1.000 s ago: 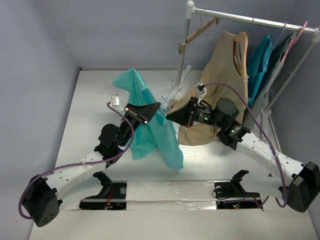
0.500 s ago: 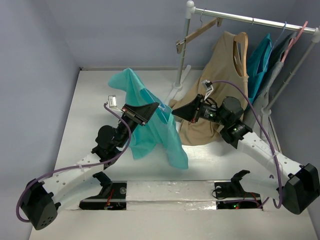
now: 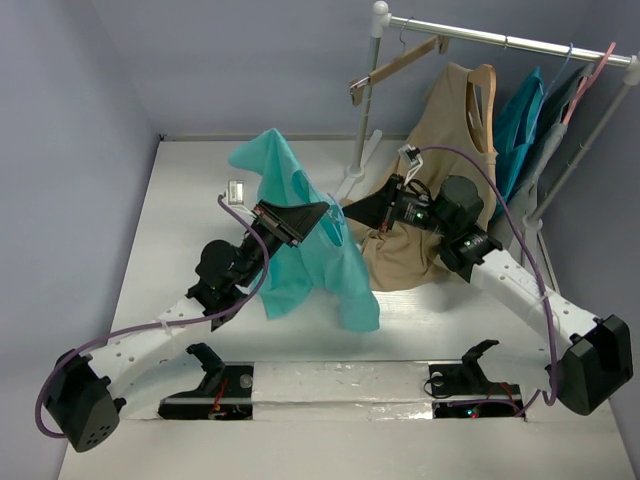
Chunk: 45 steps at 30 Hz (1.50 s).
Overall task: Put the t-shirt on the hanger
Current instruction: Place the T-shirt on the hanger, then place the hanger at the clothesline.
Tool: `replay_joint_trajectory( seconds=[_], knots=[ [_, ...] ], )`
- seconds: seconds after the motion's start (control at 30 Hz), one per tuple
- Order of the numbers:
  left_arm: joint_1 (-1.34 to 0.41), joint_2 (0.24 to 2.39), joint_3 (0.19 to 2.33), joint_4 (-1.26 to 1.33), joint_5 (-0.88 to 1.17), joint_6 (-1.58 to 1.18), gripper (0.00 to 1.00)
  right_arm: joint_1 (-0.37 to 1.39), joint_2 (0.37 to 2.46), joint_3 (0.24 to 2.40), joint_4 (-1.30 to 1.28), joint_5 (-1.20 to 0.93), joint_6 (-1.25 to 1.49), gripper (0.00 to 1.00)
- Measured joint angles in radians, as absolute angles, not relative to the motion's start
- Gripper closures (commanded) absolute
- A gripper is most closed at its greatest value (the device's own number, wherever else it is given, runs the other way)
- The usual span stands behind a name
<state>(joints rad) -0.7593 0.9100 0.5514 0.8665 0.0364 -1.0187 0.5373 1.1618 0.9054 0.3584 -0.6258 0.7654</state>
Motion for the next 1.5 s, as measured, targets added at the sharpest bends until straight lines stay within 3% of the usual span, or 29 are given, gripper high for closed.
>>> replay_joint_trajectory(
  seconds=[0.07,0.23,0.27,0.37,0.47,0.8,1.2,1.33,1.5],
  knots=[
    [-0.759,0.915,0.598,0.852,0.043,-1.018,1.00,0.537,1.182,0.950,0.326,-0.629,0.754,0.78],
    [-0.760,0.920,0.739,0.812,0.054,-1.019,1.00,0.536,1.188,1.048,0.207,-0.632,0.698,0.56],
    [-0.760,0.920,0.763,0.808,0.053,-1.019,1.00,0.536,1.187,1.066,0.177,-0.632,0.685,0.47],
    [-0.760,0.920,0.793,0.799,0.048,-1.023,1.00,0.536,1.171,1.090,0.094,-0.621,0.643,0.34],
    [-0.759,0.921,0.796,0.769,0.038,-1.028,1.00,0.536,1.127,1.101,-0.019,-0.581,0.598,0.27],
    [-0.756,0.981,0.873,0.654,-0.006,-1.041,1.00,0.569,0.939,1.179,-0.218,-0.488,0.456,0.23],
    [-0.738,1.014,0.923,0.654,-0.039,-1.042,1.00,0.894,0.905,1.124,-0.338,-0.163,0.274,0.19],
    [-0.738,1.012,0.923,0.656,-0.039,-1.049,1.00,0.925,0.955,1.110,-0.332,-0.078,0.245,0.26],
    [-0.738,0.999,0.922,0.658,-0.037,-1.059,1.00,0.941,1.002,1.101,-0.318,-0.007,0.223,0.46]
  ],
)
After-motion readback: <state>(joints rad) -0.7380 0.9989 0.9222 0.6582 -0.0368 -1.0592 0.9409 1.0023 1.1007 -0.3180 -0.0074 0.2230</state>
